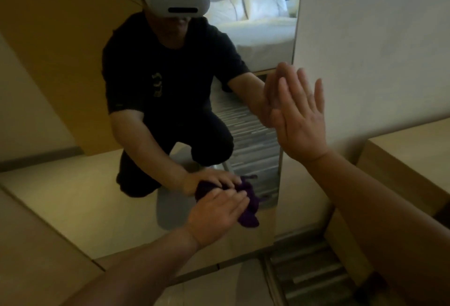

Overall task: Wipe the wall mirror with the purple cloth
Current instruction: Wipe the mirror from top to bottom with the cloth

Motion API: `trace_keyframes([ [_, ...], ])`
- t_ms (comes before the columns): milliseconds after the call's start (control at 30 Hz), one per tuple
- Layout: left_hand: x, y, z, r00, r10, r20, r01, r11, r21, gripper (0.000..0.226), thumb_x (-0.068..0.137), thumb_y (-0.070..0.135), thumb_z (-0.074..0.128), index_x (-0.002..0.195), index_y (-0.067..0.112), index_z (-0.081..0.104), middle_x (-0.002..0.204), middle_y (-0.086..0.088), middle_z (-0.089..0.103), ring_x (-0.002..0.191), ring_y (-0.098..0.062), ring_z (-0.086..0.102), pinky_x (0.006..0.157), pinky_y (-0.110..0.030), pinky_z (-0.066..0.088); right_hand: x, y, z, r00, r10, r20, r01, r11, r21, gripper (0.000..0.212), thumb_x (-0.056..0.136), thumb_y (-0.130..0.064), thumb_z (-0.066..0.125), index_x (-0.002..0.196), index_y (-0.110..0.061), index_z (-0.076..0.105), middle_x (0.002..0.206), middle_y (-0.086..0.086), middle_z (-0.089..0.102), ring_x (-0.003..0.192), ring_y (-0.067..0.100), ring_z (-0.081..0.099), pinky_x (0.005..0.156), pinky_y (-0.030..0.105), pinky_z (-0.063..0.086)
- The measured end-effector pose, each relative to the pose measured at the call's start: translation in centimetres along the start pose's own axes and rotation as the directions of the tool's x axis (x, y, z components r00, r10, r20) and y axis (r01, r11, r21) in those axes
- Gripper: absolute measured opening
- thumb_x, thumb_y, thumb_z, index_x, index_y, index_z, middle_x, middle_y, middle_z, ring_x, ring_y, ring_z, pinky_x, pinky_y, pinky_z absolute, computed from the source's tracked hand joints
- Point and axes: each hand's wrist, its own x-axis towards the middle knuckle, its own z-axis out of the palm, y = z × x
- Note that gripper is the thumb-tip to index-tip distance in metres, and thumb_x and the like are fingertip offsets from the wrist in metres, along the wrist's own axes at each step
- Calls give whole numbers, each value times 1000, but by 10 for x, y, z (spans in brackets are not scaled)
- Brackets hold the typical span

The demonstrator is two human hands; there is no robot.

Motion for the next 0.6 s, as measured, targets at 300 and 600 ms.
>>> trace_keyframes([
  [300,163,-105,-143,822,-180,-540,288,950,121,30,103,11,48,129,10,63,133,-7,61,120,-26,59,94,-41,41,20,51,15,970,231,70,-225,970,-89,61,106,-40,19,154,-4,17,161,23,15,150,37,9,120,60,10],
  [600,197,-96,-110,841,-247,-482,405,877,258,43,107,20,34,148,9,40,152,-15,39,141,-33,36,112,-54,34,15,67,54,967,126,-220,-158,978,-136,64,105,-41,31,155,-17,1,159,16,16,149,22,-2,118,57,10],
])
